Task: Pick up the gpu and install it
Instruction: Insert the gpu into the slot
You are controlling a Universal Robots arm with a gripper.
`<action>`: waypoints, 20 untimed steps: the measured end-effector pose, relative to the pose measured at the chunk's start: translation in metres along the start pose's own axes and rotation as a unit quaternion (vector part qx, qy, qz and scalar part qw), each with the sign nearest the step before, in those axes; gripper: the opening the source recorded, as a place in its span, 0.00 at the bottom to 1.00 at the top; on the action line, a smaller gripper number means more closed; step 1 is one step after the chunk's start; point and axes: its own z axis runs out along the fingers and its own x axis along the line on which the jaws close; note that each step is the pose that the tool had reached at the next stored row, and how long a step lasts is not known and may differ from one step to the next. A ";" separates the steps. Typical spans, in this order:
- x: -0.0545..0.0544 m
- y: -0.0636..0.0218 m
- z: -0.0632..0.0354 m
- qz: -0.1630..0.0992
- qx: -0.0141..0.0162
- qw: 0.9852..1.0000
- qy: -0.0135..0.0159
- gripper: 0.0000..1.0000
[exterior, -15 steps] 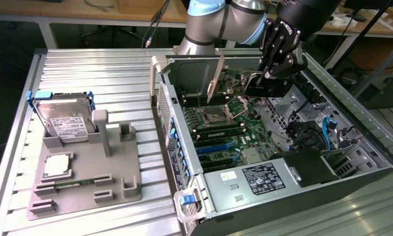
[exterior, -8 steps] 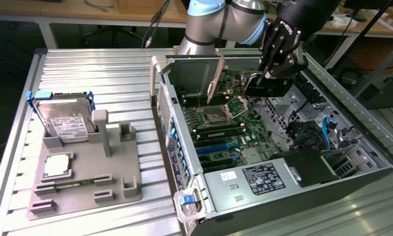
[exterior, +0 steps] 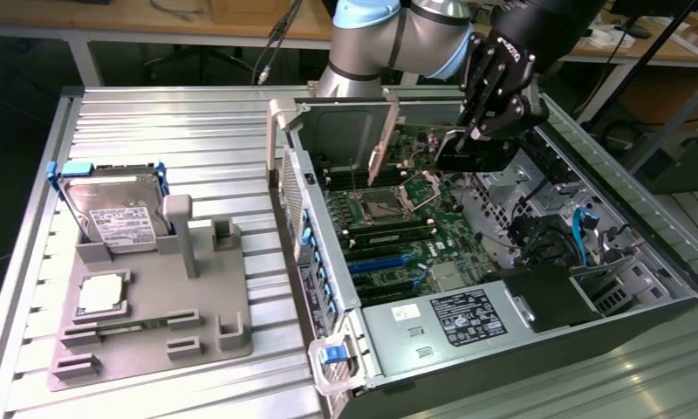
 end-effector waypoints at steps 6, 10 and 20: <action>0.000 0.0000 0.0000 -0.009 0.000 1.000 0.000 0.27; 0.000 0.0000 0.0000 -0.016 -0.001 1.000 0.001 0.27; 0.000 0.0000 0.0000 -0.031 -0.002 1.000 0.002 0.27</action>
